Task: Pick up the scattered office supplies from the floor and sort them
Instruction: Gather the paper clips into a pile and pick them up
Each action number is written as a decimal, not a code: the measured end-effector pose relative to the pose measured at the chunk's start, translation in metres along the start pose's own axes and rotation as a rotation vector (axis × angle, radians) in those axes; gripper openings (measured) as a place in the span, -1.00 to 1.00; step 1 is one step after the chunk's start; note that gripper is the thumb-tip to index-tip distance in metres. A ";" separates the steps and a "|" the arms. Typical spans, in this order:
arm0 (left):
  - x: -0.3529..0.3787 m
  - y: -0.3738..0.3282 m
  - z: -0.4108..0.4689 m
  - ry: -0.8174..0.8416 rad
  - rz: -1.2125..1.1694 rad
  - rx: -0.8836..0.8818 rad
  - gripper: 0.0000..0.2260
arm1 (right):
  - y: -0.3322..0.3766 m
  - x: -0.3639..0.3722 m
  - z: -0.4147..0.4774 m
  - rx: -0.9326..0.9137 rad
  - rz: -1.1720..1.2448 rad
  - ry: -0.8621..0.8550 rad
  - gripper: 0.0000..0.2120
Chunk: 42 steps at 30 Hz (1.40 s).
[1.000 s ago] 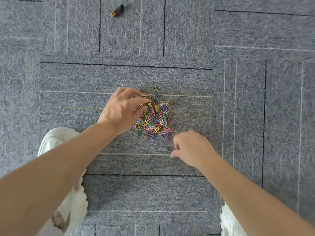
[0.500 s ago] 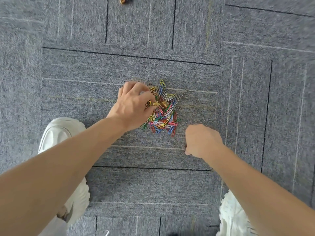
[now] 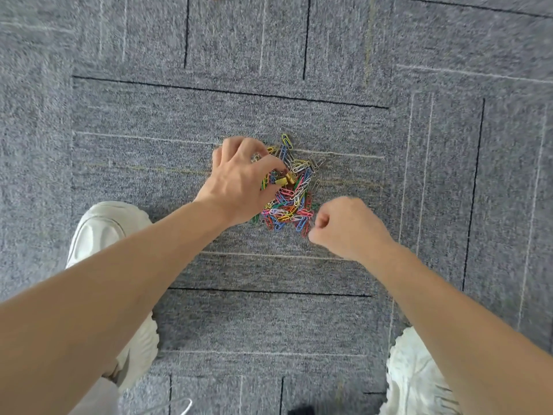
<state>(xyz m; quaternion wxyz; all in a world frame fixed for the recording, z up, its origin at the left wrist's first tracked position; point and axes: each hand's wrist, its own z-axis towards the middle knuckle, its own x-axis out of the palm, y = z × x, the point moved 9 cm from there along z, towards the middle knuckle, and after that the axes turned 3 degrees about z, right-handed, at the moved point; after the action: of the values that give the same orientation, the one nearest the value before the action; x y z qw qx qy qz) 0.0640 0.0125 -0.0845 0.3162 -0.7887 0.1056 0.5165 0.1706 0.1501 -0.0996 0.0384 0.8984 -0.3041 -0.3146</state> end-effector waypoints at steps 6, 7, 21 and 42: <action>-0.003 -0.009 0.002 0.018 0.058 0.031 -0.89 | 0.028 -0.052 0.010 -0.145 0.052 -0.290 -0.93; -0.003 -0.010 0.001 0.013 0.059 0.041 -0.92 | 0.038 -0.058 0.010 -0.226 0.092 -0.332 -0.97; -0.012 -0.013 -0.002 -0.113 0.089 0.024 -0.82 | 0.053 -0.044 0.023 -0.337 -0.122 -0.363 -0.84; -0.014 0.009 0.008 0.150 -0.242 -0.223 -0.89 | 0.039 -0.045 0.022 -0.214 -0.037 -0.417 -0.87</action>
<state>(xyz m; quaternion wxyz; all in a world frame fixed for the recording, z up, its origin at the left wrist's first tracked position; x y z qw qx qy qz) 0.0478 0.0082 -0.0776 0.2778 -0.8622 -0.0249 0.4229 0.1098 0.1471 -0.0829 0.0641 0.8101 -0.2540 -0.5246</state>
